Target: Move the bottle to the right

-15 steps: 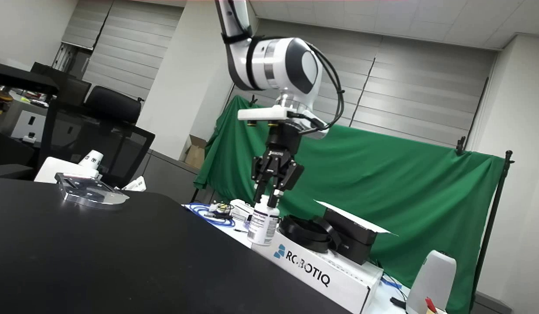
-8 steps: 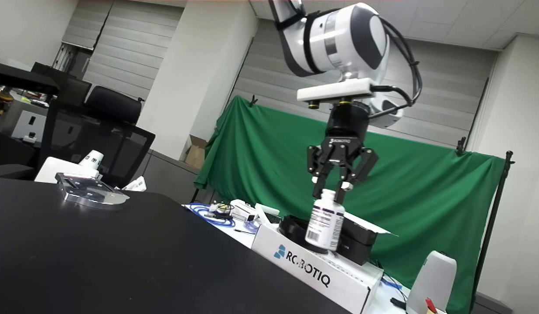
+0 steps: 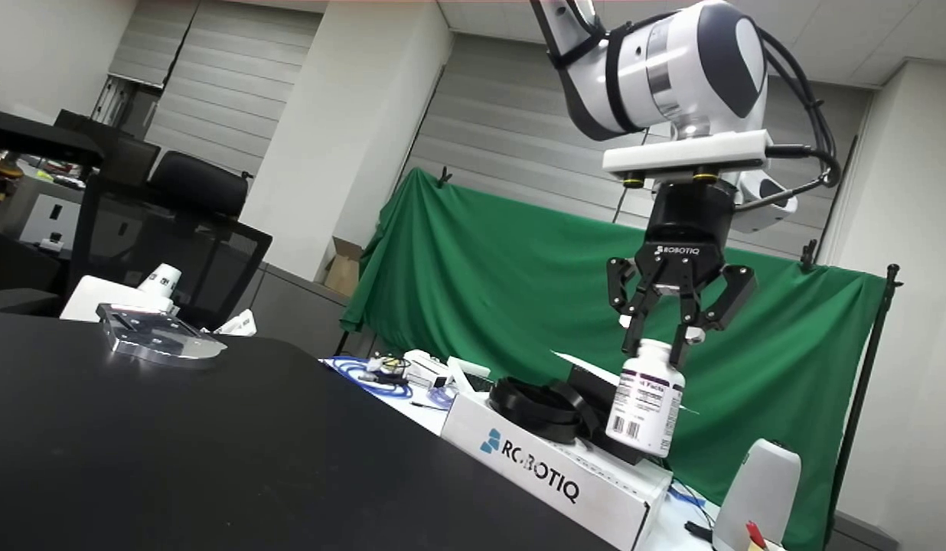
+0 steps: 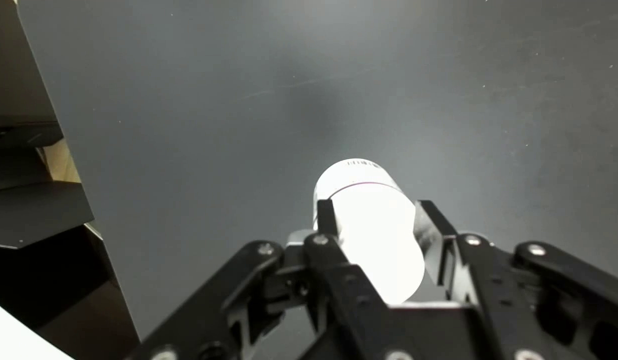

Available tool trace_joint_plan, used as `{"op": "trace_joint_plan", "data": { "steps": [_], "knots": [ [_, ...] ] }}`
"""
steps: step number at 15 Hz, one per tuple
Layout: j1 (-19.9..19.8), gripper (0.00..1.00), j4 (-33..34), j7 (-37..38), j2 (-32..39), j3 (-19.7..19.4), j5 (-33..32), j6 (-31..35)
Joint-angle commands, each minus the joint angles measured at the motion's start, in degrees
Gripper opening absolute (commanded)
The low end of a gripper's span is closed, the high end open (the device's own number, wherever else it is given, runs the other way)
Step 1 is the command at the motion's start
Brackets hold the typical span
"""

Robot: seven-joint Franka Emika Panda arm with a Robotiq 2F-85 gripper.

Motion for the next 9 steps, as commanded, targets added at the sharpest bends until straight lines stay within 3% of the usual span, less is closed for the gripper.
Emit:
{"op": "trace_joint_plan", "data": {
  "steps": [1,9],
  "knots": [
    [-0.63,0.43,1.7,-0.73,0.84,0.51,0.26,-1.74],
    [-0.82,0.43,3.55,-1.55,1.9,0.7,0.67,-3.12]
  ]
}}
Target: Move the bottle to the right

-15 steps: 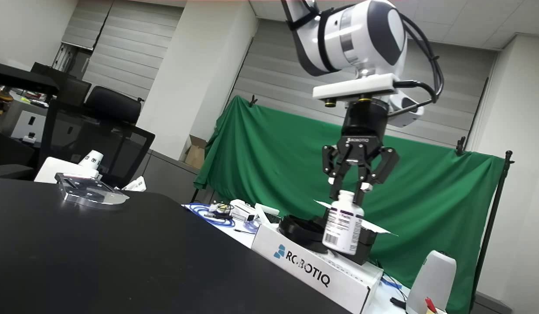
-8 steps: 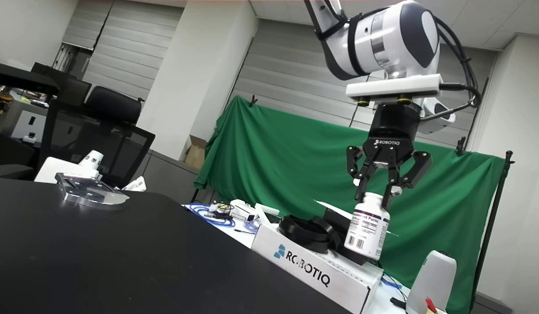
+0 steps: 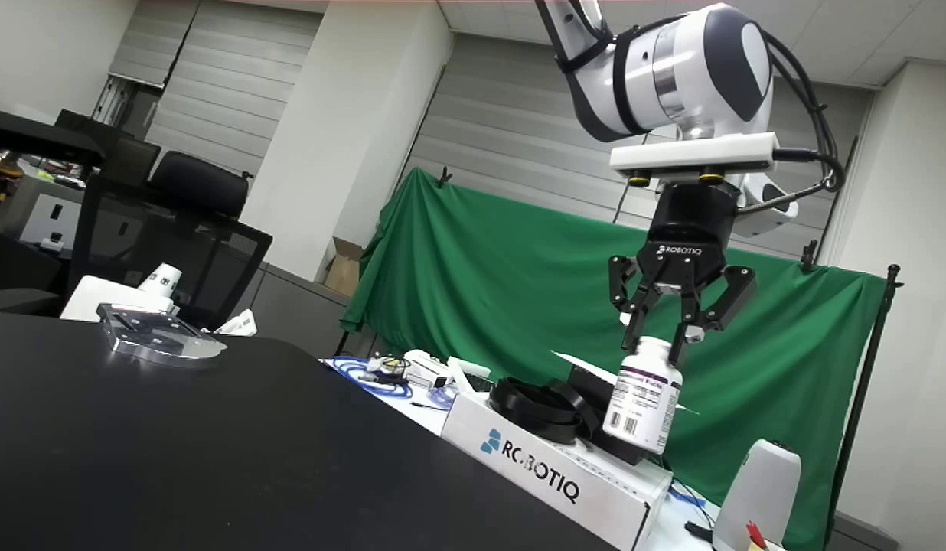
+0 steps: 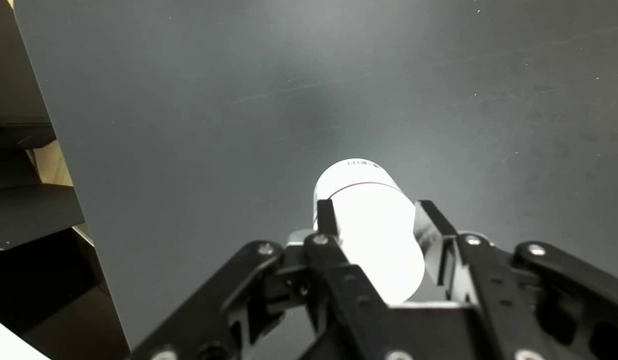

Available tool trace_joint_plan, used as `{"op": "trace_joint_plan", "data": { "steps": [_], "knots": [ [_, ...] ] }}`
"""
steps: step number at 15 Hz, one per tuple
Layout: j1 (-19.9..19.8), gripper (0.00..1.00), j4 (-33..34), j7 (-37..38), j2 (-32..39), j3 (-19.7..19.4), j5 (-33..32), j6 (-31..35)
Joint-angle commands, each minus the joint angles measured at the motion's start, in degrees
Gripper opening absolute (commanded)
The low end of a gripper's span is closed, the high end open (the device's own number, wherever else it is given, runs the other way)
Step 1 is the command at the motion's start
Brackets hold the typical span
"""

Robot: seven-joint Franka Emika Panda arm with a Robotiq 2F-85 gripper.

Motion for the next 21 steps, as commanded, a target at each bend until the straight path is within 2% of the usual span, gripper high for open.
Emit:
{"op": "trace_joint_plan", "data": {
  "steps": [1,2,11,17,21],
  "knots": [
    [-0.47,0.43,0.35,0.04,0.1,0.51,-0.18,-0.27],
    [-0.9,0.18,1.89,-1.69,1.4,0.94,0.6,-0.44],
    [-0.54,0.18,19.75,-1.31,20.46,3.43,0.52,6.84],
    [-2.5,0.18,34.42,0.34,31.34,4.6,3.66,5.93],
    [-4.29,0.18,40.04,2.68,35.93,5.38,6.95,6.33]
  ]
}}
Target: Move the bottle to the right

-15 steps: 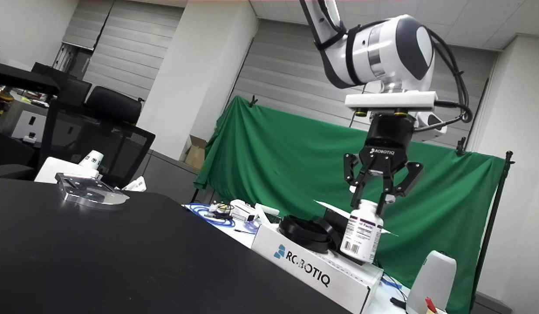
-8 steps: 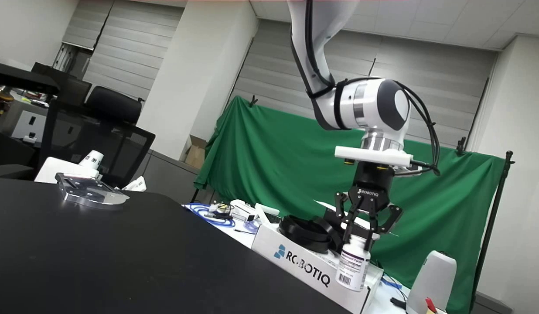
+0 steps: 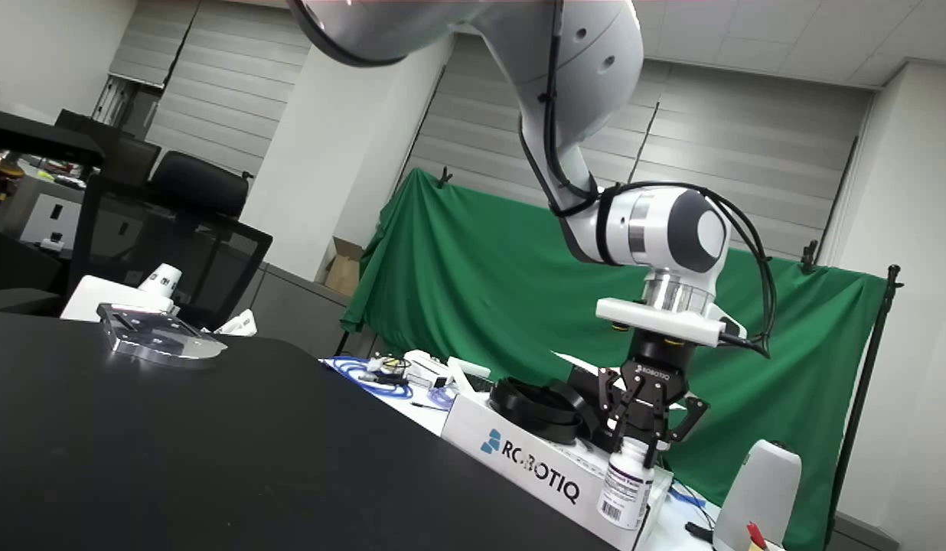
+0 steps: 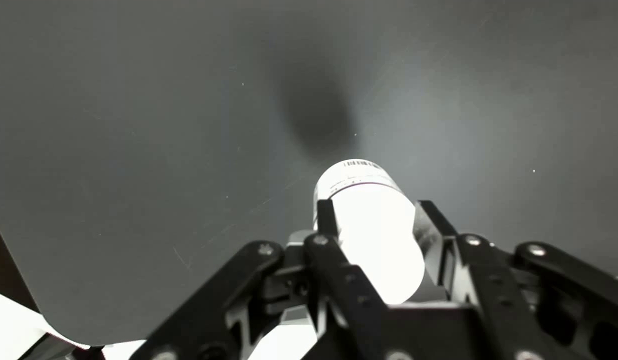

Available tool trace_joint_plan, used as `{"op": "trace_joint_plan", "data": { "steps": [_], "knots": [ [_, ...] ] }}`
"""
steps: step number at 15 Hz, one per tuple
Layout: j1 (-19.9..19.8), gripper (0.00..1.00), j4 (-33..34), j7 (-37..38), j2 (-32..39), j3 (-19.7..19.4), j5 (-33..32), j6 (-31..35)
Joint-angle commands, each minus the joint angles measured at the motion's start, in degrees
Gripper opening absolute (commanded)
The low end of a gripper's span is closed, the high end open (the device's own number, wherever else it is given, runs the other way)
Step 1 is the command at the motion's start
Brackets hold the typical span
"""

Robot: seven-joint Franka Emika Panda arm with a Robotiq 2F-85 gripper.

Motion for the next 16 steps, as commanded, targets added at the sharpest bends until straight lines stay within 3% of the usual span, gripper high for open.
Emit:
{"op": "trace_joint_plan", "data": {
  "steps": [1,9,16],
  "knots": [
    [-2.2,0.18,9.51,3.65,6.09,1.33,2.18,-1.66],
    [-3.07,0.18,16.84,6.49,13.36,1.16,1.9,-1.76],
    [-2.77,0.18,17.55,7.58,15.99,0.54,2.31,-1.36]
  ]
}}
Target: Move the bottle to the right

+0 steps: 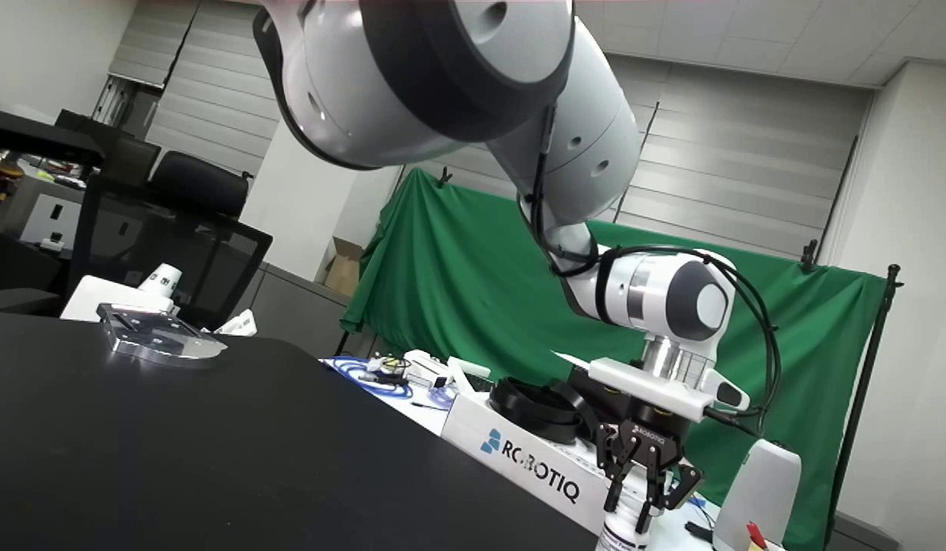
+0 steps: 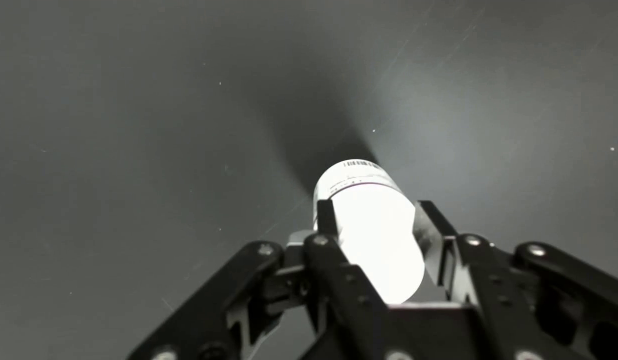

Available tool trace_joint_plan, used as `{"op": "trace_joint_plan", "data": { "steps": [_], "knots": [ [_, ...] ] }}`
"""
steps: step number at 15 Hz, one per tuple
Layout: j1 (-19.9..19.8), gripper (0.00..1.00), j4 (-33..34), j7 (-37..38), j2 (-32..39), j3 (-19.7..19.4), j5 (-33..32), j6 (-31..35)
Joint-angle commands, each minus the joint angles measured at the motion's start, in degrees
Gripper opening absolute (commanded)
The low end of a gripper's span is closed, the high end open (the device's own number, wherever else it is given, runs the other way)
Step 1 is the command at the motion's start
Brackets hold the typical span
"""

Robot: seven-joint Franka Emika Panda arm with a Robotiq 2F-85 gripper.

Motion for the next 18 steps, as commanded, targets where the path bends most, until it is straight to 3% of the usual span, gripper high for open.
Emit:
{"op": "trace_joint_plan", "data": {
  "steps": [1,6,7,13,18],
  "knots": [
    [-0.32,0.18,4.55,2.14,2.86,-0.1,0.36,-1.51],
    [-0.24,0.18,5.31,2.98,3.81,-0.25,0.19,-2.0],
    [-0.25,0.65,5.38,3.27,3.77,-0.2,0.28,-2.78],
    [0.14,0.99,6.4,4.41,1.62,-0.91,-0.27,-7.64],
    [0.08,1.0,7.84,4.79,-1.48,-1.68,-0.56,-13.05]
  ]
}}
